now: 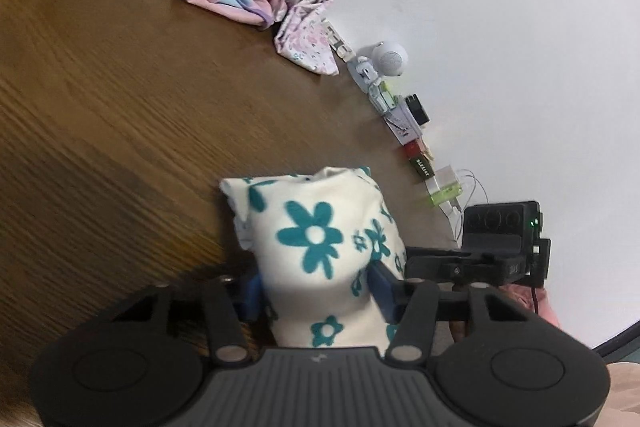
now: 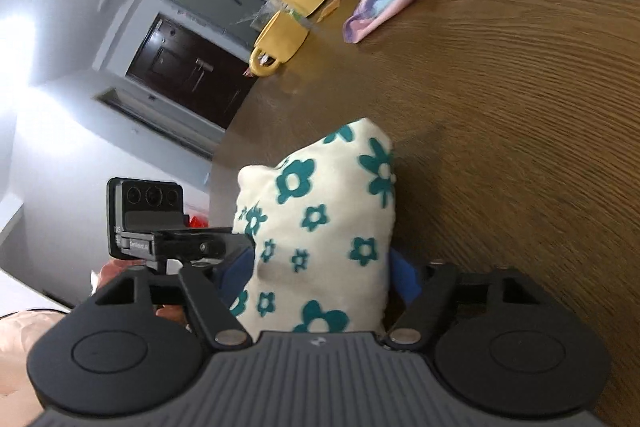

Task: Fold clothes
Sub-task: 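Grasp the folded bundle with both tools and lift it off the table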

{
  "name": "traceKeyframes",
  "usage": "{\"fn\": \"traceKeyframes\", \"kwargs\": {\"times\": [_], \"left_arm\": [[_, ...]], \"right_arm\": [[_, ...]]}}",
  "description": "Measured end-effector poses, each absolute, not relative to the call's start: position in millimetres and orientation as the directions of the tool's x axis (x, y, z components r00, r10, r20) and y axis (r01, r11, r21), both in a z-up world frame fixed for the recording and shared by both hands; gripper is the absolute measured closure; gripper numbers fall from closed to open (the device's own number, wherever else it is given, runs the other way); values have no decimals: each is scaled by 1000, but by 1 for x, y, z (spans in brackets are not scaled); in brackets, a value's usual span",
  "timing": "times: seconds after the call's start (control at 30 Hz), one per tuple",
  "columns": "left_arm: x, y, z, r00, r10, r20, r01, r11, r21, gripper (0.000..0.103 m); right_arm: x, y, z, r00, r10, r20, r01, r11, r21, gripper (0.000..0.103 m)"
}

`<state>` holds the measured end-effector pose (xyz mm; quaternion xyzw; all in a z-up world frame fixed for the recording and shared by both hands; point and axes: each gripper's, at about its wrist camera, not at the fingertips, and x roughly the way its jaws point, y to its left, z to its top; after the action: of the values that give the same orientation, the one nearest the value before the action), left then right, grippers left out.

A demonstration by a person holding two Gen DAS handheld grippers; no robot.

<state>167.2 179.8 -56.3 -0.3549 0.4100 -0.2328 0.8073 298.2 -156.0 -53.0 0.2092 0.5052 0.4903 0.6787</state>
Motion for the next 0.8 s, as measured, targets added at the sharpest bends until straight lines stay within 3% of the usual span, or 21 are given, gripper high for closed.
{"fn": "traceKeyframes", "kwargs": {"times": [0.43,0.8], "left_arm": [[180,175,-57,542,-682,-490,153,654,-741,52],[187,177,-59,551,-710,-438,179,614,-769,54]], "right_arm": [[285,-164,-53,62,880,-471,-468,443,765,39],[268,-181,-56,168,901,-401,-407,434,804,63]]}}
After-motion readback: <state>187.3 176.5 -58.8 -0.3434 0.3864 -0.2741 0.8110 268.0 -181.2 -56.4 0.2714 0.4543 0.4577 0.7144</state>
